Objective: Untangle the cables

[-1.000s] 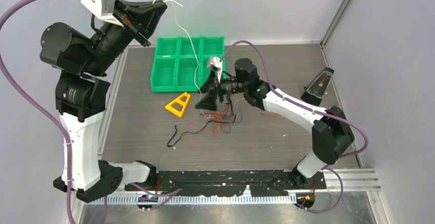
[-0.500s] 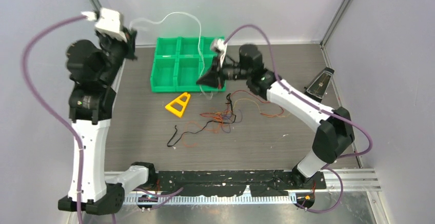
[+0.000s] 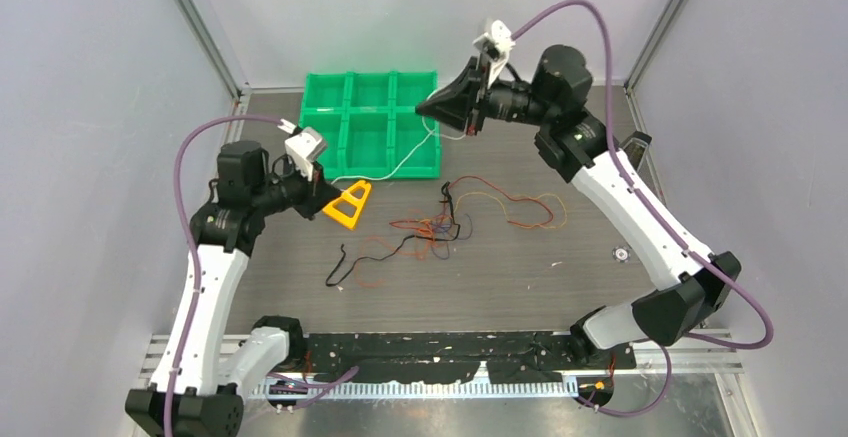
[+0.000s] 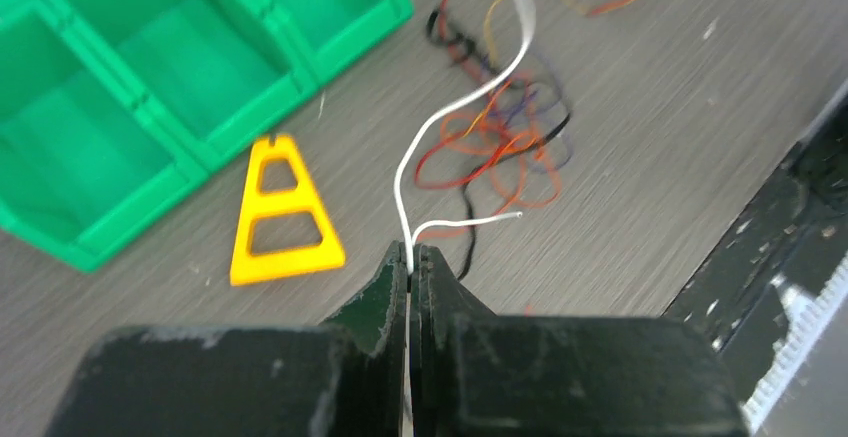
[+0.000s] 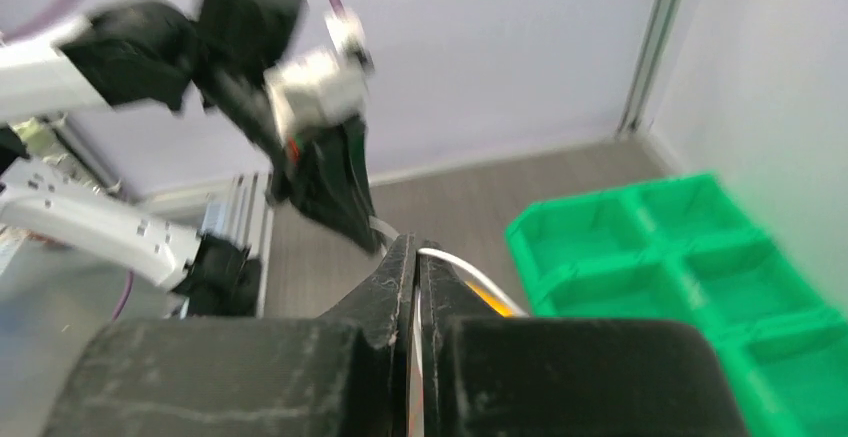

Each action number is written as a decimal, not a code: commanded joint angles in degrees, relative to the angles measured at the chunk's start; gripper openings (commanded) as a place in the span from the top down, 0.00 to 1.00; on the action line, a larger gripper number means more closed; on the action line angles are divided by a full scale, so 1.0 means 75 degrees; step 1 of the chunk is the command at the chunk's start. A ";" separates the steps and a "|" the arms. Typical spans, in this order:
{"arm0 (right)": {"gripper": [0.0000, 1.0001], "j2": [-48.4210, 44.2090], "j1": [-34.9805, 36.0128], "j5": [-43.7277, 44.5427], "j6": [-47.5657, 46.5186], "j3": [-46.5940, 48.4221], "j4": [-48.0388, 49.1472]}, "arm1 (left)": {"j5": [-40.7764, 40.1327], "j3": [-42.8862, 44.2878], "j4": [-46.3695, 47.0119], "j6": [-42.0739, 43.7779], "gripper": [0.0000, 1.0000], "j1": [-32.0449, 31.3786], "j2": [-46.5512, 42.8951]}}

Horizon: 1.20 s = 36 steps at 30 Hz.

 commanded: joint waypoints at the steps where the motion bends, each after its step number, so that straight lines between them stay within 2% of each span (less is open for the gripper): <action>1: 0.95 -0.0029 0.0023 -0.0459 -0.0449 -0.0979 -0.0714 | 0.1221 0.0413 0.1463 -0.1222 1.00 -0.0013 -0.0676; 6: 0.95 -0.0054 0.0409 -0.0659 -0.0977 -0.1364 -0.1433 | 0.1133 0.1054 0.1436 -0.1925 1.00 -0.0738 -0.0154; 12: 0.92 -0.0057 0.1053 -0.0747 -0.1165 -0.1700 -0.1080 | 0.1413 0.1208 0.2283 -0.2858 1.00 -0.1499 0.0376; 14: 0.88 -0.0018 0.1191 -0.0790 -0.1080 -0.1781 -0.0789 | 0.1582 0.1264 0.2487 -0.3217 1.00 -0.1535 0.0514; 17: 0.77 0.0042 0.1348 -0.0810 -0.0856 -0.1884 -0.0496 | 0.1944 0.1457 0.2635 -0.3506 1.00 -0.1549 0.0698; 21: 0.75 0.0149 0.1398 -0.0283 -0.0924 -0.1873 -0.0376 | 0.2650 0.1548 0.2686 -0.3712 1.00 -0.1561 0.0743; 27: 0.75 0.0135 0.1355 0.0721 -0.1426 -0.1819 -0.0800 | 0.3051 0.1602 0.2070 -0.3281 1.00 -0.1561 0.0542; 33: 0.72 0.0043 0.1195 0.0098 -0.0430 -0.1890 -0.0153 | 0.2951 0.1547 0.1518 -0.2656 1.00 -0.1561 0.0525; 36: 0.67 0.0050 0.1198 -0.0184 0.0130 -0.1939 0.0423 | 0.3140 0.1537 0.1499 -0.2603 1.00 -0.1580 0.0667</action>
